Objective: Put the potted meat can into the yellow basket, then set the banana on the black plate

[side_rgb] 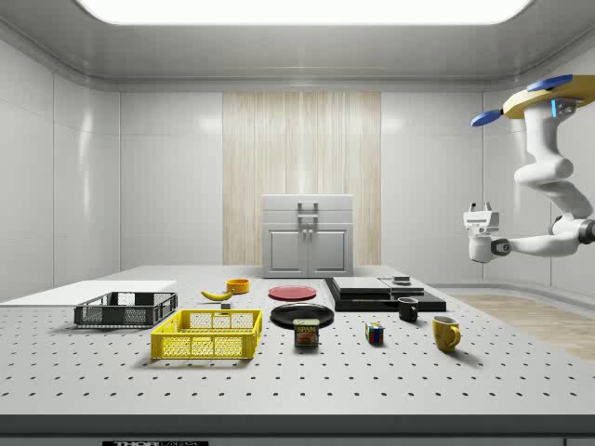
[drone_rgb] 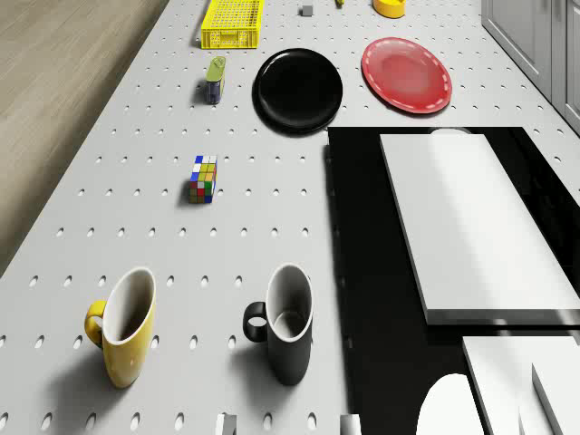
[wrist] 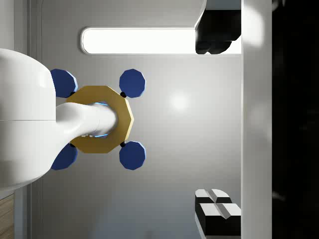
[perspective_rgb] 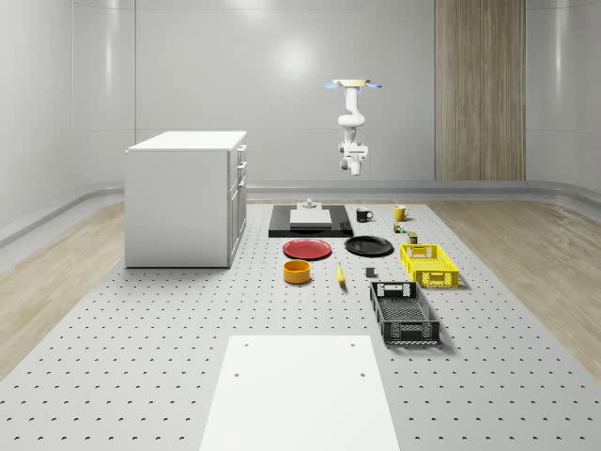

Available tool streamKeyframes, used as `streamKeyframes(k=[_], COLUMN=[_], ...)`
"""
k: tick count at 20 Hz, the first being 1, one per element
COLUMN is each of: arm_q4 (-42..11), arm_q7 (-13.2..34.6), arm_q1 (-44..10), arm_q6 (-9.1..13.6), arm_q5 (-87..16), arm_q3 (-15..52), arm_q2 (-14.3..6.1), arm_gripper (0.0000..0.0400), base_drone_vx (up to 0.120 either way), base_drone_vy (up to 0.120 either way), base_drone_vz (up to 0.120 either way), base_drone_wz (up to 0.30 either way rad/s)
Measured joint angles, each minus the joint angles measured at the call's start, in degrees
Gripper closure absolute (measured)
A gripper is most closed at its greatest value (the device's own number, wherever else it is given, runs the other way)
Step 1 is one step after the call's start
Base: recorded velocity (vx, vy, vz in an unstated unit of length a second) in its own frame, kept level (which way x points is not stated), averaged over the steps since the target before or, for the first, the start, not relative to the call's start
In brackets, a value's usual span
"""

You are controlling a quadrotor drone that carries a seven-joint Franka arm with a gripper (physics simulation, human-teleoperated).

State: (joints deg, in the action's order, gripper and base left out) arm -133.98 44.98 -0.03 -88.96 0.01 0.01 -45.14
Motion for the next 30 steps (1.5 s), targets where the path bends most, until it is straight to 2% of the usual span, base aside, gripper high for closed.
streamKeyframes(k=[4,7,13,19,30], arm_q4=[4.85,8.55,14.19,16.41,16.92], arm_q7=[-0.07,-0.1,-0.13,-0.16,-0.2], arm_q1=[-0.11,-0.18,-0.27,-0.34,-0.42], arm_q6=[3.95,6.37,9.64,10.78,10.79], arm_q5=[0.04,0.07,0.1,0.13,0.14], arm_q3=[0.06,0.09,0.15,0.19,0.25], arm_q2=[0.72,1.86,3.96,4.78,4.8], arm_gripper=[0.0,0.0,0.0,0.0,0.0], base_drone_vx=[0.0,0.12,0.12,0.12,0.12], base_drone_vy=[0.07,0.12,0.12,0.12,0.12], base_drone_vz=[0.0,0.0,0.0,0.0,0.0], base_drone_wz=[0.0,0.0,0.0,0.0,0.0])
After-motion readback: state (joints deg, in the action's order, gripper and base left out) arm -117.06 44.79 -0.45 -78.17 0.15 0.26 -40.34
